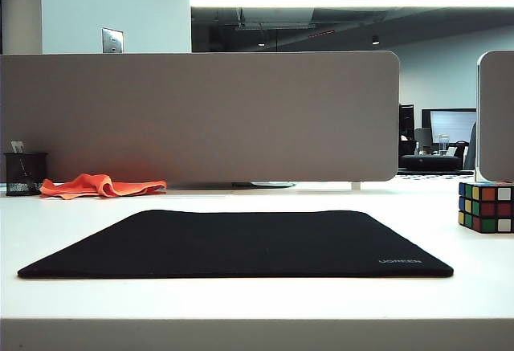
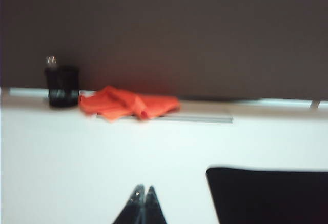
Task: Pick up the cube on the right side of the mouse pad, then place it in the center of the mouse pad.
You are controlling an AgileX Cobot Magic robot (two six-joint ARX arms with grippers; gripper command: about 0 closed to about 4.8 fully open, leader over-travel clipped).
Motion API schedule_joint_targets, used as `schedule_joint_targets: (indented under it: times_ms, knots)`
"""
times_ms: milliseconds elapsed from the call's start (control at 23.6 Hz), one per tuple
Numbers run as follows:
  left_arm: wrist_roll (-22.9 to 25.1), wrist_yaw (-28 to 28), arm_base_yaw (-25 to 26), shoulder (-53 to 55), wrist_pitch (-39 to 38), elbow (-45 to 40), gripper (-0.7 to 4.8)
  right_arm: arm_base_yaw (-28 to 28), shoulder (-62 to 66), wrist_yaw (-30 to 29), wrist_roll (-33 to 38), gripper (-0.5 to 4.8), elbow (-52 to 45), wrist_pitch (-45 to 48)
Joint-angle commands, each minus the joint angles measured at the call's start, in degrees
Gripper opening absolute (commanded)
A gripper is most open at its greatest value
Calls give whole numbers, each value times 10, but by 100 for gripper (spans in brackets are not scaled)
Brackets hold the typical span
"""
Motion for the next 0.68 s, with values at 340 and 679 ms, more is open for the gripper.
schedule_joint_targets:
  times_ms: [340,679]
  knots:
    - [30,50,-1,42,-136,123,-6,1,2,39,110,-5,77,-151]
    - [41,162,-1,174,-194,202,-6,4,42,4,125,-5,142,-153]
